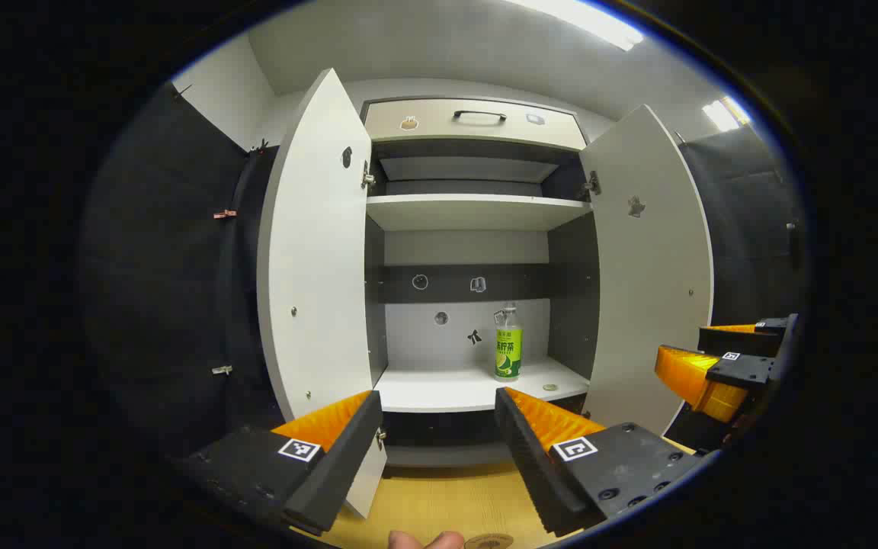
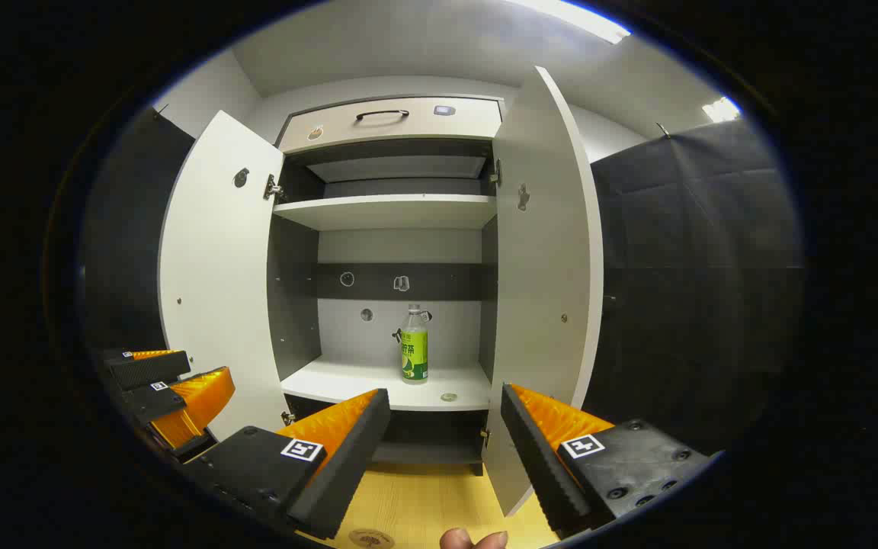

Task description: Grasp the bottle in the cabinet with the left hand and place it on the coaster, then close the right door with the right hand and the left door with the left hand.

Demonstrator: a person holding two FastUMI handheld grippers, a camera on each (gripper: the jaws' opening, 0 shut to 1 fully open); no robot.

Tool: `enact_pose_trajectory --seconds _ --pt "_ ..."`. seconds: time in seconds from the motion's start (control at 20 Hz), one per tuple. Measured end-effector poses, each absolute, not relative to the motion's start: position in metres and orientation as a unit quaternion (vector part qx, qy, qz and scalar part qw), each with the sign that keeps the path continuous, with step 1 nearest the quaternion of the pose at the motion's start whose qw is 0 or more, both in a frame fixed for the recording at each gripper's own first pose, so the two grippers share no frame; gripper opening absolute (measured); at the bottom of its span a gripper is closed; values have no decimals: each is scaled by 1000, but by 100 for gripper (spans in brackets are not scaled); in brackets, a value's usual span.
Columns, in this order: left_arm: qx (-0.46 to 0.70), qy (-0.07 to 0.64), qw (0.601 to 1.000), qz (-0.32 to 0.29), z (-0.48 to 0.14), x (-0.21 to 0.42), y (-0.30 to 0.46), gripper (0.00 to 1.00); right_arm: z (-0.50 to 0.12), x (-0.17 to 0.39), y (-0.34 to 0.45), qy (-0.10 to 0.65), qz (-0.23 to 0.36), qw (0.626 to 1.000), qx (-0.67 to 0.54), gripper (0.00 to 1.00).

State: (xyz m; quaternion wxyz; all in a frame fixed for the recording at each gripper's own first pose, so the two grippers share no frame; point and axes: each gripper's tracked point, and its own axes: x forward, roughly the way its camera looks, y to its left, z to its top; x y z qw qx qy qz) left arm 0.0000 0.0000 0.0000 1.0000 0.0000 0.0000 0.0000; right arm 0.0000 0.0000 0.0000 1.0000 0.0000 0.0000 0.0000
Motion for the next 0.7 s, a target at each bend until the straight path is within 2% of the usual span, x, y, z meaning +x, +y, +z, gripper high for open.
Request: enact_pose_trajectory --seconds 0.7 --pt "-6 -3 1000 4 3 0 2 95 5 -1 3 -5 3 1000 -3 98"
